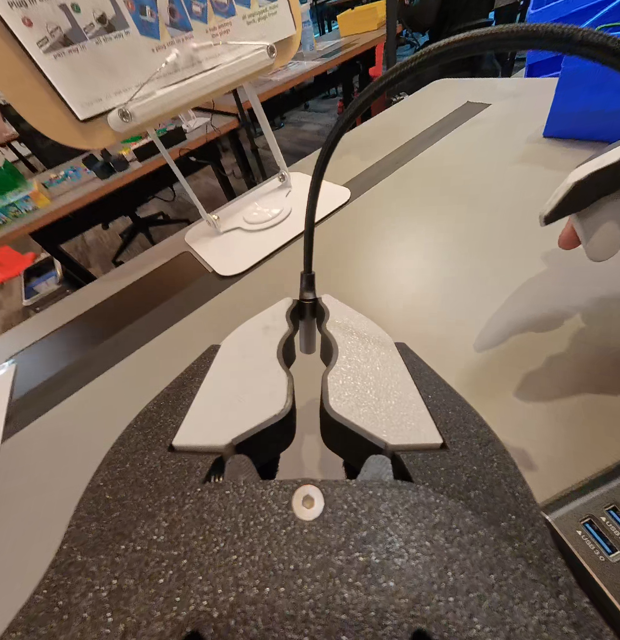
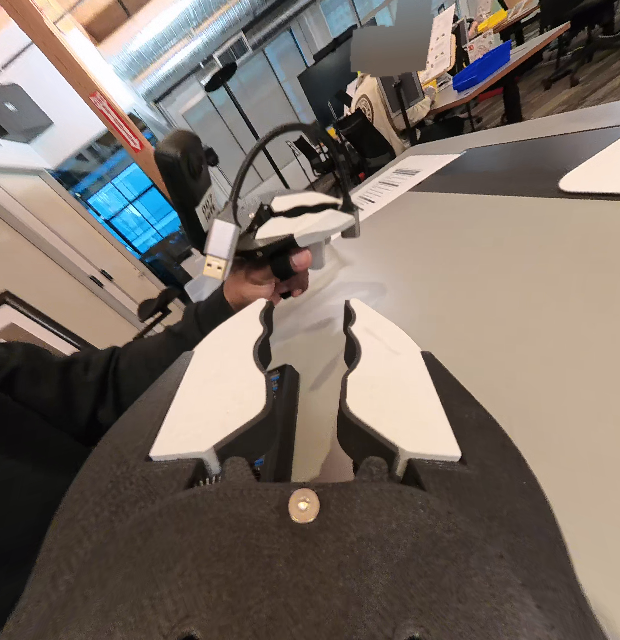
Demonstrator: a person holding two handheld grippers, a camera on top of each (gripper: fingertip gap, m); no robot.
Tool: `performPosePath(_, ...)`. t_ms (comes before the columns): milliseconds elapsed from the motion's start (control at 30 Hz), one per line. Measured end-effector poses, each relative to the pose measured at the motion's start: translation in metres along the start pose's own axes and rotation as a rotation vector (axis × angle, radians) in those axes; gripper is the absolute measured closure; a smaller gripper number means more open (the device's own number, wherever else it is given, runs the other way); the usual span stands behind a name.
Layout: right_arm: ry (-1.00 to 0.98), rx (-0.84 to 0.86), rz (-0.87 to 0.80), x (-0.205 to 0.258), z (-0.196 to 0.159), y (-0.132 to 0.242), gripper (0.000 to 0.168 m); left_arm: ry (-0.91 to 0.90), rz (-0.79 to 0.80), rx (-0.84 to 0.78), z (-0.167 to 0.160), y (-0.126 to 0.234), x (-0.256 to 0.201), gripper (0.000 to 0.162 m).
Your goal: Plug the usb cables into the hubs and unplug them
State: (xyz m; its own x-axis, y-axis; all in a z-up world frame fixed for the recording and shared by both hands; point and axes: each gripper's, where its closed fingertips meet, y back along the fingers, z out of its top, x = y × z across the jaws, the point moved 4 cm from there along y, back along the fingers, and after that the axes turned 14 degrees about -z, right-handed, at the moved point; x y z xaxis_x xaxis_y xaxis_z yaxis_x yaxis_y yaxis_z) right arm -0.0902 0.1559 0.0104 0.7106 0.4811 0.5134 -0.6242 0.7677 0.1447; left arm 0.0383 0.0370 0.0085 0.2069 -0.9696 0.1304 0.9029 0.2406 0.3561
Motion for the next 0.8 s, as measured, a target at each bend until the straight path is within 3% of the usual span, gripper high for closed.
performPosePath(167, -0.133, -0.036, 0.091, 0.003, 0.011, -0.008, 0.132, 0.032, 0.024, 0.042, -0.008, -0.002, 0.003, 0.153)
performPosePath(433, -0.188, 0.039, 0.155, 0.012, 0.004, -0.012, 0.124, -0.122, 0.141, 0.135, -0.006, -0.006, -0.002, 0.153)
performPosePath(633, -0.181, 0.102, 0.124, 0.011, -0.003, -0.015, 0.151, -0.180, 0.172, 0.150, -0.003, -0.008, -0.008, 0.153)
performPosePath(733, -0.169, 0.096, 0.106, 0.011, -0.001, -0.014, 0.151, -0.171, 0.157, 0.120, -0.004, -0.008, -0.008, 0.153)
performPosePath(767, -0.168, 0.081, 0.097, 0.010, 0.001, -0.012, 0.152, -0.155, 0.143, 0.093, -0.003, -0.007, -0.007, 0.146)
performPosePath(800, -0.163, 0.067, 0.088, 0.008, 0.002, -0.011, 0.152, -0.127, 0.136, 0.067, -0.003, -0.005, -0.004, 0.129)
